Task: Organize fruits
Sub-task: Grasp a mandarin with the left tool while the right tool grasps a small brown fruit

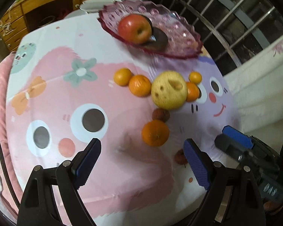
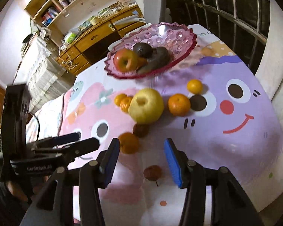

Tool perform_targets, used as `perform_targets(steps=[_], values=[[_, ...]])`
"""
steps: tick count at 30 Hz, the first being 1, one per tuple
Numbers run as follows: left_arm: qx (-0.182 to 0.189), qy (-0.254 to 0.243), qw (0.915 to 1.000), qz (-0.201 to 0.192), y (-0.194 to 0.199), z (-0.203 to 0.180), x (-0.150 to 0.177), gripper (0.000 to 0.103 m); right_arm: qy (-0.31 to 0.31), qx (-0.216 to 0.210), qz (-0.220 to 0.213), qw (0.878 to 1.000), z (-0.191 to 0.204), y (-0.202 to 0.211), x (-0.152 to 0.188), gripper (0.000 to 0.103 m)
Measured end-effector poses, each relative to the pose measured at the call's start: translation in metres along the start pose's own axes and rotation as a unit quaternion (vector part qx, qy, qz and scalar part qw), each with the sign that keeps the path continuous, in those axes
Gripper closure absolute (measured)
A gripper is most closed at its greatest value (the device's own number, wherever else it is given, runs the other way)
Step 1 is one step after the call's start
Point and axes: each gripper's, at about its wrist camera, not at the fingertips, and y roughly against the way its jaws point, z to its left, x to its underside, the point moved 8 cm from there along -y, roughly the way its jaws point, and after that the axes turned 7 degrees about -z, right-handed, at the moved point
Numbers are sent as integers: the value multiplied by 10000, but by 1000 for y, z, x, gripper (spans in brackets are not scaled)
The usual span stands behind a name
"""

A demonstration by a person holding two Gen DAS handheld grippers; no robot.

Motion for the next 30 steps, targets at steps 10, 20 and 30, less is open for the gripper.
perform_targets(steps=[10, 20, 30], values=[[67, -204, 9998, -15, -31, -9, 6, 18, 1098, 405, 31, 9931, 11, -13, 43, 53], [382, -254, 9988, -154, -52, -17, 2, 25, 1401, 531, 140, 9886, 11, -37, 73, 53], [520, -250, 9980, -242, -67, -20, 7, 52, 1599, 699, 171, 9845, 6, -51, 81, 65]])
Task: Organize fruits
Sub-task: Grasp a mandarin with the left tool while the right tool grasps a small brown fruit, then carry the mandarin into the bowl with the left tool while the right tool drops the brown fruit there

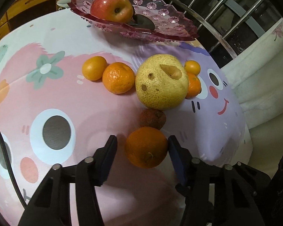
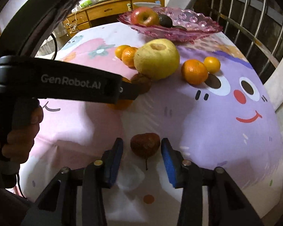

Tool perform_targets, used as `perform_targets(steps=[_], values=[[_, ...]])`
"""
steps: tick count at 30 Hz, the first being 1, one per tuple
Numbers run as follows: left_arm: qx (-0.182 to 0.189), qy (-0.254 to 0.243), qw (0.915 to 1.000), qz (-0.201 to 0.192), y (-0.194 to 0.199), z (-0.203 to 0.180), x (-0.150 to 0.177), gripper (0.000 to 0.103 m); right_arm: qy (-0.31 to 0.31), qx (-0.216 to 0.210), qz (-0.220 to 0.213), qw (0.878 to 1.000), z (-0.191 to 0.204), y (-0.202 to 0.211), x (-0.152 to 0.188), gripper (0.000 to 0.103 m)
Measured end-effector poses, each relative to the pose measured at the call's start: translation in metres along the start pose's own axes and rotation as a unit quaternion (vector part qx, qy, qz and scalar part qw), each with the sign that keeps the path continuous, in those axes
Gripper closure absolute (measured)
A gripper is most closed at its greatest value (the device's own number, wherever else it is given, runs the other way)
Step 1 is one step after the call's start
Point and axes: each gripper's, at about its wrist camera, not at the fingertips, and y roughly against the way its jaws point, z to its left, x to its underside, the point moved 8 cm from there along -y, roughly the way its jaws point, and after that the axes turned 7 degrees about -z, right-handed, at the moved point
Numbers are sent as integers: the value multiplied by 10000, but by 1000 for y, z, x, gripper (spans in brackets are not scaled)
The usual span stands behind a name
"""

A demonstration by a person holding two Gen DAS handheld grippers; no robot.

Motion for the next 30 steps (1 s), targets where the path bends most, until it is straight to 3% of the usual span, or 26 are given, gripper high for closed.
perform_targets(steps=[2, 11, 17, 30], values=[[45, 33, 10000, -11, -1, 0, 0, 53, -65, -39, -50, 10000, -3, 0, -1, 70], [204, 312, 9993, -63, 0, 2, 2, 59, -368, -445, -97, 9983, -10, -6, -11, 71], [21, 549, 9984, -134, 6, 11, -7, 60, -648, -697, -200, 9953, -24, -5, -28, 71], [-347, 1225, 9843, -1219, 56, 12, -82, 60, -365, -925, -787, 9919, -78, 7, -116, 71]])
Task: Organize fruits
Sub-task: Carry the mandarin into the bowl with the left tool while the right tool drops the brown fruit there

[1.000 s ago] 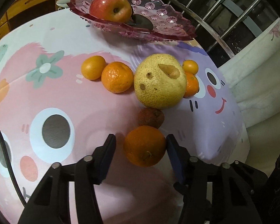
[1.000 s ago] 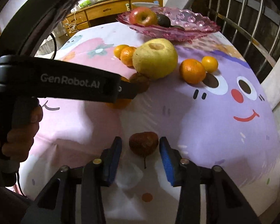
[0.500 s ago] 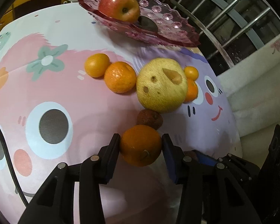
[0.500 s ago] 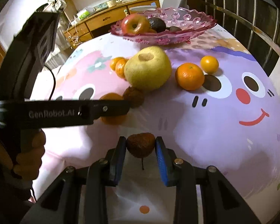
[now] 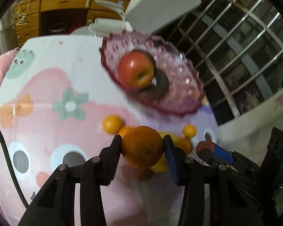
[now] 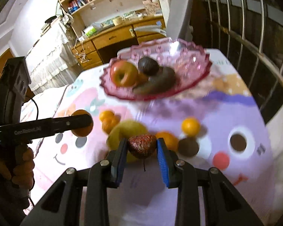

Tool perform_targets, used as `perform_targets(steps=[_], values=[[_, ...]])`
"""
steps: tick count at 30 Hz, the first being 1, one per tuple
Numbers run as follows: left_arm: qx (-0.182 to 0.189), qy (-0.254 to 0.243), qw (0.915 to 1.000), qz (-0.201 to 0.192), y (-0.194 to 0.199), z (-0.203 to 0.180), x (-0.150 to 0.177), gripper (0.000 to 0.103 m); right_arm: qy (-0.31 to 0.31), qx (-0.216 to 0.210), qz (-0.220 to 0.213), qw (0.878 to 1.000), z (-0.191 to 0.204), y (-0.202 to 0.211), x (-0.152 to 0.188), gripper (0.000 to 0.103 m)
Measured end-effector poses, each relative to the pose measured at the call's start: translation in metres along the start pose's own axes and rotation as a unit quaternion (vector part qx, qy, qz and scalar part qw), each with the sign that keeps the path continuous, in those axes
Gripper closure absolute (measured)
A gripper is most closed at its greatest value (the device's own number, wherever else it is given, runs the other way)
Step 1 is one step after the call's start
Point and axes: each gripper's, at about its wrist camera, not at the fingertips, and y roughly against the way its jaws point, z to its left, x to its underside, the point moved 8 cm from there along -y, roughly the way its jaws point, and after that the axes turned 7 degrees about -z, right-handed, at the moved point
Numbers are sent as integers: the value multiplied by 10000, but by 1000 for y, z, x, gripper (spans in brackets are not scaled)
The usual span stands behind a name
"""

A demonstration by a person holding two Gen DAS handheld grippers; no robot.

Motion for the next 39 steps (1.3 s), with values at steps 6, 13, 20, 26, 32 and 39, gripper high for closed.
perform_targets(steps=[6, 13, 20, 26, 32, 39], values=[[61, 310, 9982, -519, 5, -22, -37, 60, 131, -185, -304, 9993, -19, -1, -43, 71], [0, 445, 9953, -862, -13, -46, -65, 59, 295, -311, -618, 9972, -33, -8, -85, 71], [-300, 379, 9963, -711, -49, -58, -68, 59, 320, -377, -353, 9982, -49, -33, -88, 71], [-467, 430, 9967, -504, -61, -57, -61, 48, 141, -564, -179, 9981, -57, -44, -84, 69], [-612, 397, 9960, -522, -54, -53, -61, 35, 33, -620, -292, 9976, -60, -36, -87, 59], [-778, 446, 9954, -327, -40, -41, -50, 25, 13, -657, -312, 9974, -56, -23, -86, 53]])
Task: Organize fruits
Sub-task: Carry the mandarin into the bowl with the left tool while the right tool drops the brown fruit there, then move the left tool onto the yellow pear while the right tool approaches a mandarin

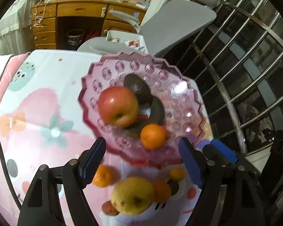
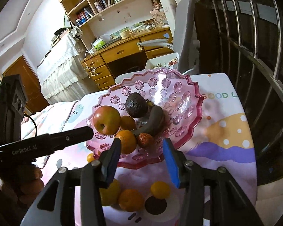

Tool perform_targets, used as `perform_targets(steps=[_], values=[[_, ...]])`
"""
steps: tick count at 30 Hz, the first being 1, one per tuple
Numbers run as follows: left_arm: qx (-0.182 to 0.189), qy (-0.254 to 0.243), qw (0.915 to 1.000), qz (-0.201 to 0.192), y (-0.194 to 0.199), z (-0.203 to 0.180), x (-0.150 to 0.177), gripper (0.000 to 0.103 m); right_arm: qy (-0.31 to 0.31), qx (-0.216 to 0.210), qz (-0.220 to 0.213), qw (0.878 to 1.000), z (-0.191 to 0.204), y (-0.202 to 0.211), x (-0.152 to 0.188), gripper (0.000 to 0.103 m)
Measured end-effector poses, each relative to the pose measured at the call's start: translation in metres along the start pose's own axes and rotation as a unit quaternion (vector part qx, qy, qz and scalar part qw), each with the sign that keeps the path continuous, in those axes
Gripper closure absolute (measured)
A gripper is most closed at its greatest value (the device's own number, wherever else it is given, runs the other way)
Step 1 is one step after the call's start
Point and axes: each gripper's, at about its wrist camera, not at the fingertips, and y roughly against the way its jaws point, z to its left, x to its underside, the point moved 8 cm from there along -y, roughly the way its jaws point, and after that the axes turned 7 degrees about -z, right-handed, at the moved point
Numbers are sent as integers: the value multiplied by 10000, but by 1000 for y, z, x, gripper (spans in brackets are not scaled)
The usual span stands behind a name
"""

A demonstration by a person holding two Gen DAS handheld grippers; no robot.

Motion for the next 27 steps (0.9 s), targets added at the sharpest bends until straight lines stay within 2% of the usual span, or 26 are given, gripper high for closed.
perform_targets(steps=[5, 10, 17, 23, 27], values=[[-158, 138, 9994, 287, 7, 17, 18, 21, 139, -2, -23, 9999, 2, 9, 6, 50], [-254, 247, 9980, 522, 8, 27, 34, 21, 442, 9, 47, 9990, 5, 16, 20, 41], [-191, 276, 9960, 826, 4, 21, 54, 18, 981, 86, 148, 9950, 6, 26, 40, 35], [-113, 214, 9938, 1087, -4, 10, 68, 16, 1676, 35, 174, 9857, 16, 29, 52, 31], [-194, 109, 9917, 1267, -13, 7, 77, 16, 2126, -29, 270, 9768, 23, 26, 62, 30]])
